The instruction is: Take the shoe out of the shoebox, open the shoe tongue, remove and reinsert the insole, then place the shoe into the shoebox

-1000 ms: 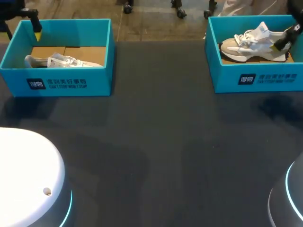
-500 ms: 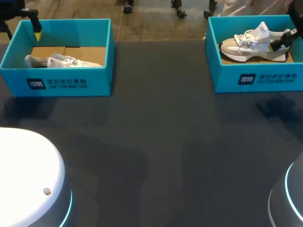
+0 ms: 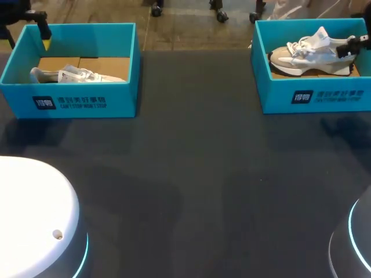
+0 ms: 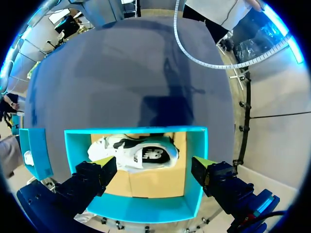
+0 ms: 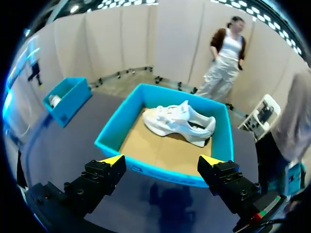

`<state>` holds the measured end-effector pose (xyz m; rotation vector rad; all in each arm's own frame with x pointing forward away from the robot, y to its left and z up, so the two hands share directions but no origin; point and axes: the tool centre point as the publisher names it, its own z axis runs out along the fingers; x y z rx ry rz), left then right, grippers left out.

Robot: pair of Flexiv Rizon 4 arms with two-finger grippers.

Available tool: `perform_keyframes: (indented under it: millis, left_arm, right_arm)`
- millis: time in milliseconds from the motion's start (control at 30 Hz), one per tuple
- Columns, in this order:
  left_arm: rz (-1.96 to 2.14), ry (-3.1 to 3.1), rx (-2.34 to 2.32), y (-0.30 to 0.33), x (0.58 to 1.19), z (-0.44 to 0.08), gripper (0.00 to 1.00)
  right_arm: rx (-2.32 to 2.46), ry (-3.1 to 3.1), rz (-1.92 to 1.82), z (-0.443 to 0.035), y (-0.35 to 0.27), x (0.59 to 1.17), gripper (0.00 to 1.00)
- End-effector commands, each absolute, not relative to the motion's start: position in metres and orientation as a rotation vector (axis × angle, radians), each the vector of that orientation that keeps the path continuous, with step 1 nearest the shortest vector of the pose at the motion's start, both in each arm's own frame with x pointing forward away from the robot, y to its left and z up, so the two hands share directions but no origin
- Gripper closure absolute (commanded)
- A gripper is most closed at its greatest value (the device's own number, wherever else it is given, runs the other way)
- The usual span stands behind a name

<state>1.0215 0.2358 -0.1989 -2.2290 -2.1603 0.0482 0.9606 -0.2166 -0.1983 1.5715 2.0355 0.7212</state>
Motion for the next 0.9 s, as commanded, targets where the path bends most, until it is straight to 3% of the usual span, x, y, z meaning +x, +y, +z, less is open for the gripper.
perform_keyframes:
  millis: [33,900]
  left_arm:
    - [0.042,-2.161,-2.232,0.236,1.020,-0.199,0.00]
    - [0.042,-2.161,-2.232,0.236,1.020,-0.199,0.00]
  right_arm:
    - [1.736,1.905,0.661,-0.206,-0.221,0.985,0.00]
    - [1.961,2.113,0.472,-0.229,-0.282,1.099,0.00]
